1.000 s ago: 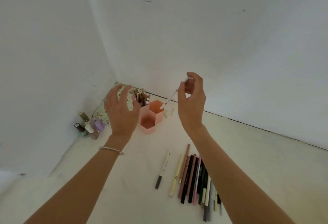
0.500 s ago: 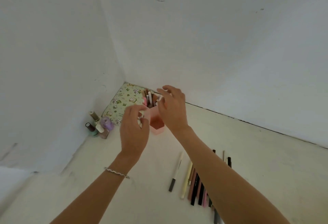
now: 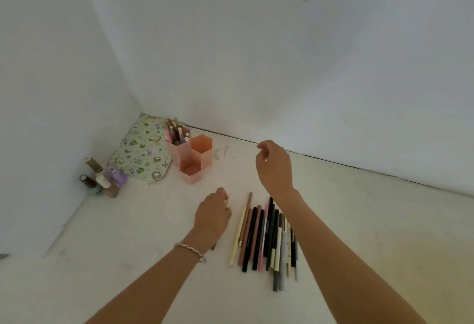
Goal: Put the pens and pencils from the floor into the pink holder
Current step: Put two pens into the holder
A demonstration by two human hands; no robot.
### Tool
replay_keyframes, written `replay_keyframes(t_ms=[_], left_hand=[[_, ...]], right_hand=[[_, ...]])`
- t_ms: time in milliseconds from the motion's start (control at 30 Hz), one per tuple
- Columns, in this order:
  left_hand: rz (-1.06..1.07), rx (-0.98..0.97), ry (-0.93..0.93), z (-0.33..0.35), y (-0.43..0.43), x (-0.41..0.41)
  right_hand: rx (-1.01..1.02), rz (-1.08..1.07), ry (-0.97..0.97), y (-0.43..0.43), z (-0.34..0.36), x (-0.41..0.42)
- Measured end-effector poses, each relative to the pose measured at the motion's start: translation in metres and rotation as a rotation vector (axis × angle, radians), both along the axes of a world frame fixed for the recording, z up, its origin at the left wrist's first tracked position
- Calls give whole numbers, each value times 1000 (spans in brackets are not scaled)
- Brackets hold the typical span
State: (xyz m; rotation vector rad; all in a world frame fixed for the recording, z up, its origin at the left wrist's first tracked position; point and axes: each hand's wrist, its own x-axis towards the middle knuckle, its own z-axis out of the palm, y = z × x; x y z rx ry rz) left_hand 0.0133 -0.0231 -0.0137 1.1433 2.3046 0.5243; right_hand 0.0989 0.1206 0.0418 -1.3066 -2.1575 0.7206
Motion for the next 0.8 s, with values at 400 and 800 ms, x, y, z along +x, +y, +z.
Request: replay_keyframes(t_ms=[400, 800], left_hand=[[216, 792, -167, 88, 10, -25], [634, 1131, 114, 116, 5, -116]], right_hand=[[-220, 73, -710, -32, -54, 6], [-204, -300, 536, 28, 41, -3]])
